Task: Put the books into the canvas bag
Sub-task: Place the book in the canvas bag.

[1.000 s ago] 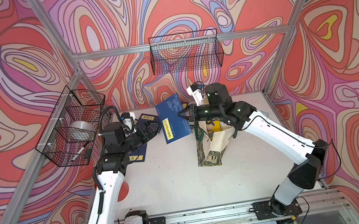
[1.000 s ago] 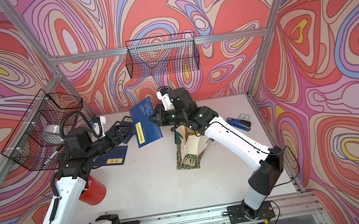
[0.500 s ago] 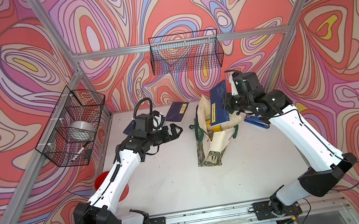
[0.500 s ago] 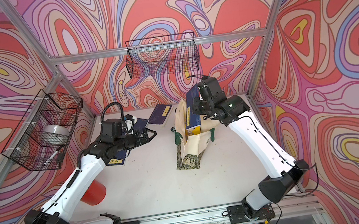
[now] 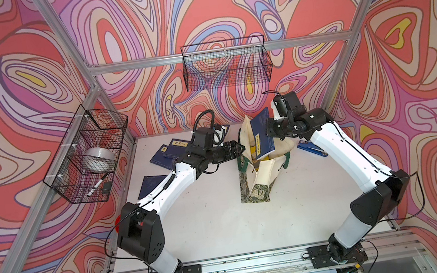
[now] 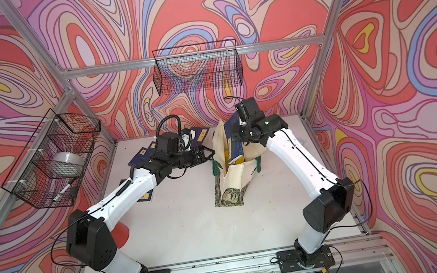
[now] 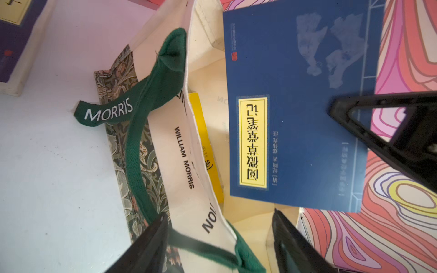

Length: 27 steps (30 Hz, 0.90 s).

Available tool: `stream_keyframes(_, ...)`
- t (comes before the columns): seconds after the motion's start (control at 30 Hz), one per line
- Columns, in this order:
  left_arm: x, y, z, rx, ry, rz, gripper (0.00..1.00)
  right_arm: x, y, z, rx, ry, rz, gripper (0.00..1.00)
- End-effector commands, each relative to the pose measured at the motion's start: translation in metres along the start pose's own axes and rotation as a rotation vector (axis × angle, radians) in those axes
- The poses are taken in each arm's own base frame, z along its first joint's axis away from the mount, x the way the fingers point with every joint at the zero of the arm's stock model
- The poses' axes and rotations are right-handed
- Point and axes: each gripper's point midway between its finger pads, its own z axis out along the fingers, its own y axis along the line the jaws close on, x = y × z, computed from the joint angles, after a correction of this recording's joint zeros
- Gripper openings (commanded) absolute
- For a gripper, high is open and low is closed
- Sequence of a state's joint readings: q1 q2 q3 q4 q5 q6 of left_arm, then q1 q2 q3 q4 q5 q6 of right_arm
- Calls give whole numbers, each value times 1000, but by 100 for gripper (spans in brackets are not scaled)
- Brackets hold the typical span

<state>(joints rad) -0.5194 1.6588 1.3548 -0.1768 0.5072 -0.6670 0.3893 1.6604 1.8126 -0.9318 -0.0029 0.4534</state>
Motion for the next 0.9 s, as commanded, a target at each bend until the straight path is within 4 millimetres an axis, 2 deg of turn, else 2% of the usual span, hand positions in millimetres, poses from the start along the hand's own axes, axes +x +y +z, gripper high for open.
stream_keyframes(0.0, -13, -12, 17, 51, -18, -15, 69, -3, 0, 12, -69, 34, 34, 0)
stream_keyframes(0.13, -11, 3, 36, 6, 17, -38, 62, 5, -11, 23, -47, 81, 50, 0)
stream_keyframes(0.2, -9, 6, 40, -13, 25, -32, 54, 9, -11, 26, -50, 103, 49, 0)
stream_keyframes(0.3, -10, 9, 40, -32, 18, -14, 33, 17, -11, 30, -51, 140, 53, 0)
stream_keyframes(0.37, -14, 10, 35, -48, -7, 7, 8, 24, -11, 34, -59, 165, 58, 0)
stream_keyframes(0.43, -20, 8, 27, -66, -46, 37, 0, 29, -10, 37, -73, 180, 64, 0)
stream_keyframes(0.57, -29, 3, 10, -109, -85, 108, 0, 35, 1, 43, -144, 204, 71, 0)
stream_keyframes(0.7, -30, -3, 2, -133, -67, 150, 0, 33, 9, 49, -186, 209, 94, 0)
stream_keyframes(0.73, -31, -6, 1, -130, -68, 159, 0, 38, 6, 63, -176, 237, 107, 0)
stream_keyframes(0.87, -34, -17, -1, -114, -71, 180, 0, 44, 9, 89, -180, 288, 138, 0)
